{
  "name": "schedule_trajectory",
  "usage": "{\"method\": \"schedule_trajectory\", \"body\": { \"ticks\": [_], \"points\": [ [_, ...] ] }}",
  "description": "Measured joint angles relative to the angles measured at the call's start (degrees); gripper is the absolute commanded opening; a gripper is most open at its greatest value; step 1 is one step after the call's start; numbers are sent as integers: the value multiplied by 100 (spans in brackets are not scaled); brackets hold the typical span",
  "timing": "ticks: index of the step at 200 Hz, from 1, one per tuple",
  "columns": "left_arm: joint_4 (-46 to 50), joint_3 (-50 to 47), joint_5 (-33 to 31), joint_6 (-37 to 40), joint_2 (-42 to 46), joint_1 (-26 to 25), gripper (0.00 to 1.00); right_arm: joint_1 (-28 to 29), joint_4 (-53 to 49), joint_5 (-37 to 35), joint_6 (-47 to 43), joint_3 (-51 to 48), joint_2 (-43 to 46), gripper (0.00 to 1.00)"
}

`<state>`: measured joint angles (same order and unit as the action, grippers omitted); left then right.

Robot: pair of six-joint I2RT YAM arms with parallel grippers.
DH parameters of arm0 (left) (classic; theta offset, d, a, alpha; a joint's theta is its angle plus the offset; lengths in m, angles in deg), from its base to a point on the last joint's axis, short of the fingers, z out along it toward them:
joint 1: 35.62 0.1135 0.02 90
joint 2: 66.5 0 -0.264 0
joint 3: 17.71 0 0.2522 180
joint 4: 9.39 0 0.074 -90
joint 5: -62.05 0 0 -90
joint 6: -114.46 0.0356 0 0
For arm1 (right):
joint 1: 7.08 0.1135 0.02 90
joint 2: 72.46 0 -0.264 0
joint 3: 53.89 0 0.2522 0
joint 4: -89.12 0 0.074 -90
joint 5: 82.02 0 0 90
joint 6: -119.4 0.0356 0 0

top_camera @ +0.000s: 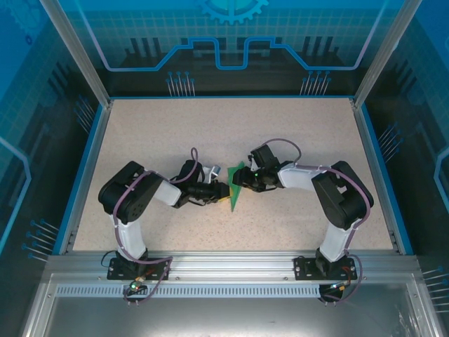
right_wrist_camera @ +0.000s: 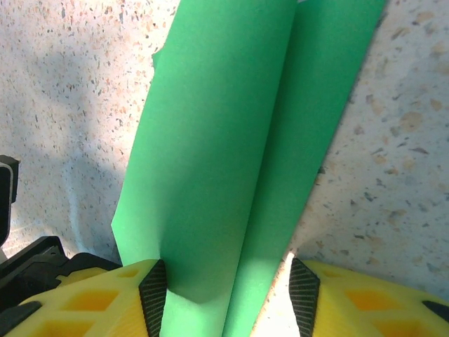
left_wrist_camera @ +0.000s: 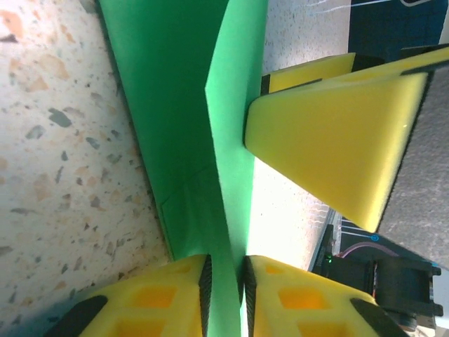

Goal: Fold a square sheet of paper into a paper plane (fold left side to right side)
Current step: Fold the wing for the fifth time at the center of the table.

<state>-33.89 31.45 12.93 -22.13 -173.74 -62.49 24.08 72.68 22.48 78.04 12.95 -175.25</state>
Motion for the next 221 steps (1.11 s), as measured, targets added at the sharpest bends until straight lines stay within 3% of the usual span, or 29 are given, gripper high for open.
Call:
{"method": "schedule_trajectory", "body": {
  "ticks": [52,131,175,221],
  "points": [
    [286,-72,-4,17,446,236,43,0,-9,-11,0,2,0,53],
    [627,396,7,52,195,433,43,0,-11,-13,0,2,-2,53],
    [629,645,57,35,-155,433,35,0,-13,-11,0,9,-11,53],
    [627,883,122,37,-341,433,16,0,-37,0,0,28,-22,53]
  ]
}}
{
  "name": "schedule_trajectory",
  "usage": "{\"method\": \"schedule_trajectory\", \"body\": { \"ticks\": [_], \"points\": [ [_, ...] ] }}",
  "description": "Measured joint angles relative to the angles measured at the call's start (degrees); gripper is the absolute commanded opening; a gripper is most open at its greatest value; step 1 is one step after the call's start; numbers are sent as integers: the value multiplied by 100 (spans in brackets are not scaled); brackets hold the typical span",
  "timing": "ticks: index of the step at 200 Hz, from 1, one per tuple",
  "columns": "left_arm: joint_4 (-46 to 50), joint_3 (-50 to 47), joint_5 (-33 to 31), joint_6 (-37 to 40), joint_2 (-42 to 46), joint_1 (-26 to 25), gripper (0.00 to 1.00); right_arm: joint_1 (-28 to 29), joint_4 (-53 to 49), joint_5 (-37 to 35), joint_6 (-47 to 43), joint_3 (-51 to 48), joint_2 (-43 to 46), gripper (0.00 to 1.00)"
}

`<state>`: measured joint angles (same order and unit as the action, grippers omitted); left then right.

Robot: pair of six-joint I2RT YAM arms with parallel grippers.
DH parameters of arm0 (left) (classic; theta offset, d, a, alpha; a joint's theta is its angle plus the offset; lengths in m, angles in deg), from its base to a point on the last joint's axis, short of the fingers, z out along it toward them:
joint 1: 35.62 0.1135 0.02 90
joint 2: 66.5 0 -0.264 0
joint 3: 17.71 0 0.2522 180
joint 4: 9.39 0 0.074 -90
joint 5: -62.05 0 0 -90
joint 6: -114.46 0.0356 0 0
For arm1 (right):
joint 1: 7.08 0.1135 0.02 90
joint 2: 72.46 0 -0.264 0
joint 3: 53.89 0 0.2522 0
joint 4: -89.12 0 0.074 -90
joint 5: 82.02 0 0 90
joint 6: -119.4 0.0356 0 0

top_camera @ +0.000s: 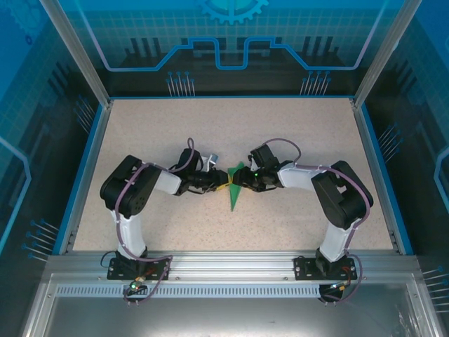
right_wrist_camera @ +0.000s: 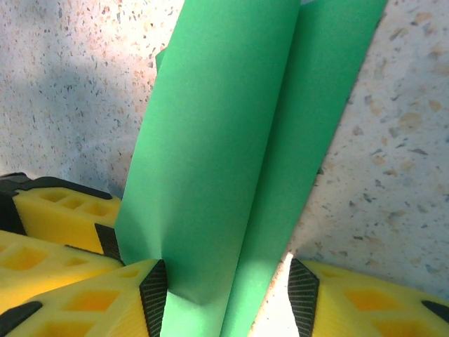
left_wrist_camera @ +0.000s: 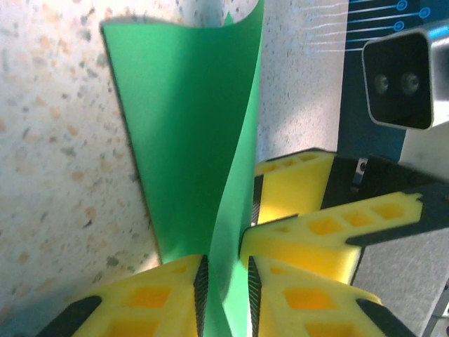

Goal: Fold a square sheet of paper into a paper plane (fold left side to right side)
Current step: Fold the wing for the fifth time at the center of the table.

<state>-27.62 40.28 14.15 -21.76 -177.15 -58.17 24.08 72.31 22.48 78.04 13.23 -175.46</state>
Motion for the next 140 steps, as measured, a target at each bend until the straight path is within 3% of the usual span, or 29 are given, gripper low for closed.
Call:
{"method": "schedule_trajectory", "body": {
  "ticks": [32,61,106,140],
  "points": [
    [2,105,7,9,-140,0,3,0,-48,11,-20,37,0,56],
    [15,111,4,20,-203,0,0,-11,-144,48,-107,74,44,61],
    [28,149,9,37,-203,0,0,-245,-234,87,-149,94,382,87],
    [74,190,24,131,-203,0,0,-337,-17,240,-24,164,389,99]
  ]
}}
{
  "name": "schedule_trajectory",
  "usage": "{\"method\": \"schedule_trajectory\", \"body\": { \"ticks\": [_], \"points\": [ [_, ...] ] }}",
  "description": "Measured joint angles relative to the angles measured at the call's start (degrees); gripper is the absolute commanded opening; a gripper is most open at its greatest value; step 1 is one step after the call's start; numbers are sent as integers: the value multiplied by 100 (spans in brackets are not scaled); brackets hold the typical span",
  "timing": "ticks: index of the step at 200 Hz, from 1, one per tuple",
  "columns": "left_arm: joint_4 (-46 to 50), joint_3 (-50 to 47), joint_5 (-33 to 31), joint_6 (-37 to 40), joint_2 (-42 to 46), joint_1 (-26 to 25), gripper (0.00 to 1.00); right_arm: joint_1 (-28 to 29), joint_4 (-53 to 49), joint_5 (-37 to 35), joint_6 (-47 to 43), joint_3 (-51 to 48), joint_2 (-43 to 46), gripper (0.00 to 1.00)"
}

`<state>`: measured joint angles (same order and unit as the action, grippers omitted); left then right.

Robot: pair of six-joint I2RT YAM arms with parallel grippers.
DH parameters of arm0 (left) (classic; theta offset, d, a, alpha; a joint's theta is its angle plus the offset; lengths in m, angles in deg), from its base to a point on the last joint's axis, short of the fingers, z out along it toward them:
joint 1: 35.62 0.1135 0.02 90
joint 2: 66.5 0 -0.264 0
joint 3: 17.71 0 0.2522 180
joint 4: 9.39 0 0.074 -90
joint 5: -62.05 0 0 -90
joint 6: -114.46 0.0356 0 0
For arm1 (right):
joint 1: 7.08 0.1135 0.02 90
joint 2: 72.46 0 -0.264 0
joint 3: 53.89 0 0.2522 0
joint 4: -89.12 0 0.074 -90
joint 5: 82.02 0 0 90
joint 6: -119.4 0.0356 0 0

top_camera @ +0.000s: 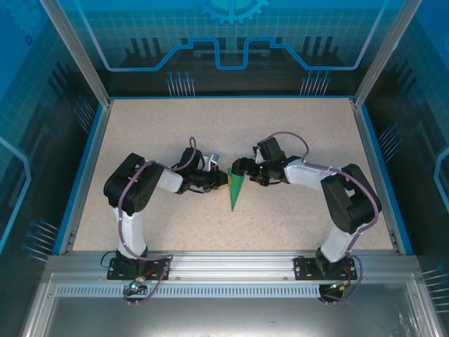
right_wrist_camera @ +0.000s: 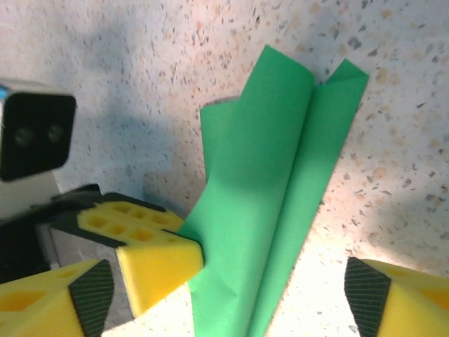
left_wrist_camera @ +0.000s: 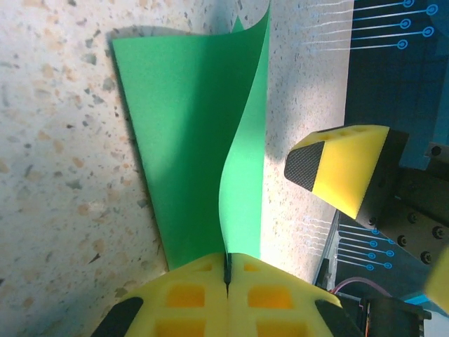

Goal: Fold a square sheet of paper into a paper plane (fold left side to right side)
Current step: Fold the wing for the fifth time at the center of the table.

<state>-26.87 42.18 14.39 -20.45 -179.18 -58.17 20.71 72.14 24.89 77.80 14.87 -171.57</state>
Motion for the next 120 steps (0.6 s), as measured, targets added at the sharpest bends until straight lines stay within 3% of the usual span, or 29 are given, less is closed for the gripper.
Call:
{"method": "schedule_trajectory", "body": {
  "ticks": [120],
  "points": [
    [98,28,0,42,0,0,0,-9,46,219,114,789,-802,99]
  ]
}}
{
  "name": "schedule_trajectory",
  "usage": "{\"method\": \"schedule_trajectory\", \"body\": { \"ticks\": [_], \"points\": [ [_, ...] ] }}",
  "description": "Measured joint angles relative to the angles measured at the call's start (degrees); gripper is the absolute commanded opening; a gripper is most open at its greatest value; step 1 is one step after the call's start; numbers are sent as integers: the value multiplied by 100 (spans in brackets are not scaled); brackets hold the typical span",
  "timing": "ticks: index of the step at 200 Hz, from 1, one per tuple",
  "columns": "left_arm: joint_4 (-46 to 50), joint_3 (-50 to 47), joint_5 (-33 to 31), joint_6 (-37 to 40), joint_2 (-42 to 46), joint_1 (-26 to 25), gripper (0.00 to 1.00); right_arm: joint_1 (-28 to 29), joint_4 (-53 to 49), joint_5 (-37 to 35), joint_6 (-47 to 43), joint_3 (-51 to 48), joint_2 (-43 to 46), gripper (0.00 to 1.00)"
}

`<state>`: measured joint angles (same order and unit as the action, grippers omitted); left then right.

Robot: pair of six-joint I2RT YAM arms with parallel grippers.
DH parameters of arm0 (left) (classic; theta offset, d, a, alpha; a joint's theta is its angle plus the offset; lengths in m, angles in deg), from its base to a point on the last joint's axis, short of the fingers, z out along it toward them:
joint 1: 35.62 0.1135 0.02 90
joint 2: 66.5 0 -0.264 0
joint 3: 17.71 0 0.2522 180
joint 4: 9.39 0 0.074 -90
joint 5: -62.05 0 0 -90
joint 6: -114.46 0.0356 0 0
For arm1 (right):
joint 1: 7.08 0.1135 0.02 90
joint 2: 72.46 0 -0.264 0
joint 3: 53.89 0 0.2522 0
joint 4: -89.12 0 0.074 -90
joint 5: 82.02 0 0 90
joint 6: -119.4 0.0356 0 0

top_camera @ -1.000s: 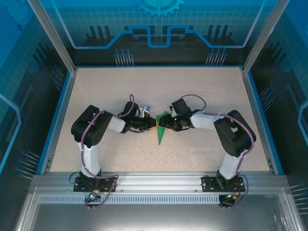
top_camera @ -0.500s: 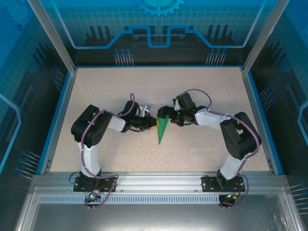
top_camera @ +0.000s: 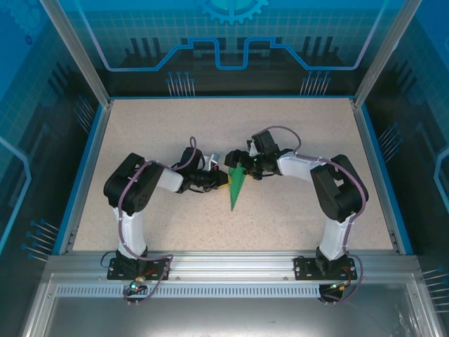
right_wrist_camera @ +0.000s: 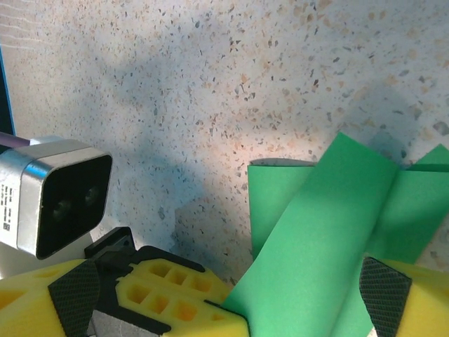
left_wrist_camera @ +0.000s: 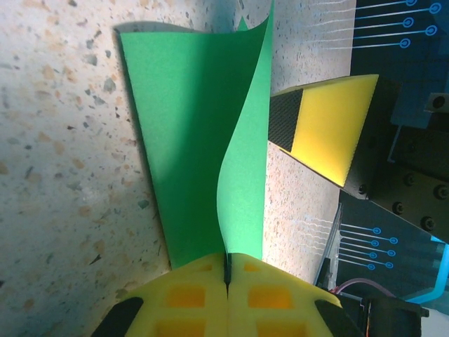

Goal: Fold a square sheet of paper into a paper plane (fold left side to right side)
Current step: Fold the wing for the fifth time at the center of the table.

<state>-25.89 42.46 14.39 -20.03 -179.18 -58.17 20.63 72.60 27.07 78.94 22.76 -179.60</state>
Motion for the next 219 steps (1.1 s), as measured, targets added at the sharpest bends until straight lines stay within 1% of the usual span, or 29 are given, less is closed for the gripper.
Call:
{"method": "schedule_trajectory", "body": {
  "ticks": [46,114,219],
  "points": [
    [2,9,0,4,-17,0,0,0,-155,-13,-4,142,-203,99],
    [50,164,7,96,-129,0,0,4,-680,-94,-179,503,-372,99],
    [240,321,61,203,-304,7,0,15,-776,-98,-350,564,-400,99]
  ]
}}
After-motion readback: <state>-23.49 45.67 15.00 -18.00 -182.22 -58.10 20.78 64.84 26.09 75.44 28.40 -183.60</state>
